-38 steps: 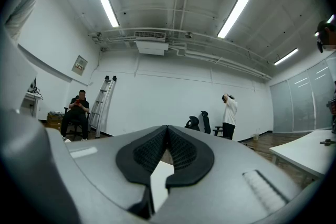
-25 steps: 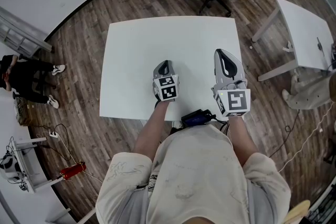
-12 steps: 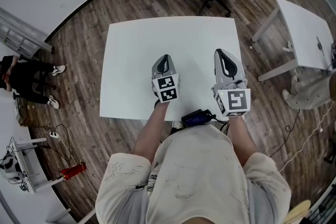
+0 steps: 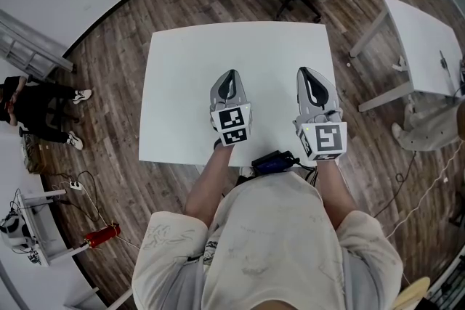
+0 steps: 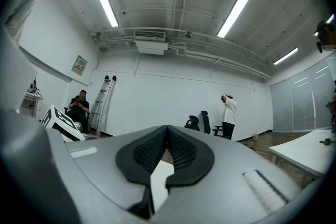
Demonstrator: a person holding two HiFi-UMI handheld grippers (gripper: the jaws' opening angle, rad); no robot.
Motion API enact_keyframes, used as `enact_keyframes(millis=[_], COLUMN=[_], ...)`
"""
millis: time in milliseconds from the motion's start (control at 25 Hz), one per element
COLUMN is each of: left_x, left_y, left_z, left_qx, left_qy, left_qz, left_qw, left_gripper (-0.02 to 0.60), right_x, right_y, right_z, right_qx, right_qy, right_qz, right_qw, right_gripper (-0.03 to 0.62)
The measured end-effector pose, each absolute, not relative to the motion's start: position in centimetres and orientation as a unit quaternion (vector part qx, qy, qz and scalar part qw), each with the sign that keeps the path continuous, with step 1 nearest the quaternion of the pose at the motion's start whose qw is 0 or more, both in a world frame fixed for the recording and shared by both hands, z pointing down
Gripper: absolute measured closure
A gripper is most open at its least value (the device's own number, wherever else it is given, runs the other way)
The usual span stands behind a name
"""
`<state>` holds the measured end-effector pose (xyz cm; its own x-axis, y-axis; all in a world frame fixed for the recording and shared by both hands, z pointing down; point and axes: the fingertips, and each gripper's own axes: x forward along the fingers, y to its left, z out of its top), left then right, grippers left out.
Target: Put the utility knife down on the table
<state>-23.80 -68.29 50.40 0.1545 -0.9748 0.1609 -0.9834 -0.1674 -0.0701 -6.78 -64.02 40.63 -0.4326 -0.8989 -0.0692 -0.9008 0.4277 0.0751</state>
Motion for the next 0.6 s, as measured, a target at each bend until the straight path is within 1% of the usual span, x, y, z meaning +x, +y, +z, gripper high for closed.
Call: enact_keyframes(millis=[160,360,600], left_x=[-23.6,-23.8,-22.3], left_y=[-68.1,-67.3,-67.1], left_z=[50.1,47.7,45.7], left_qx=[0.761,0.766,0.775], left_qy=[-0.643,-0.639,-0.630], left_qz=[0.083,0.066,0.047], left_qw=[0.023,0.018,0.004], left_gripper=[0.563,0.563,0.563], right_x=[-6.9,-7.4,-6.4], right_y=[-64.1,-63.9,-64.2], right_z=[40.6,39.9,40.7], right_qx=[-0.531,-0.533,-0.532], right_qy=[0.846,0.845,0.846], right_qz=[0.051,0.050,0.049], right_qw=[0.010,0.009,0.009], right_gripper=[0.589,0.589,0.589])
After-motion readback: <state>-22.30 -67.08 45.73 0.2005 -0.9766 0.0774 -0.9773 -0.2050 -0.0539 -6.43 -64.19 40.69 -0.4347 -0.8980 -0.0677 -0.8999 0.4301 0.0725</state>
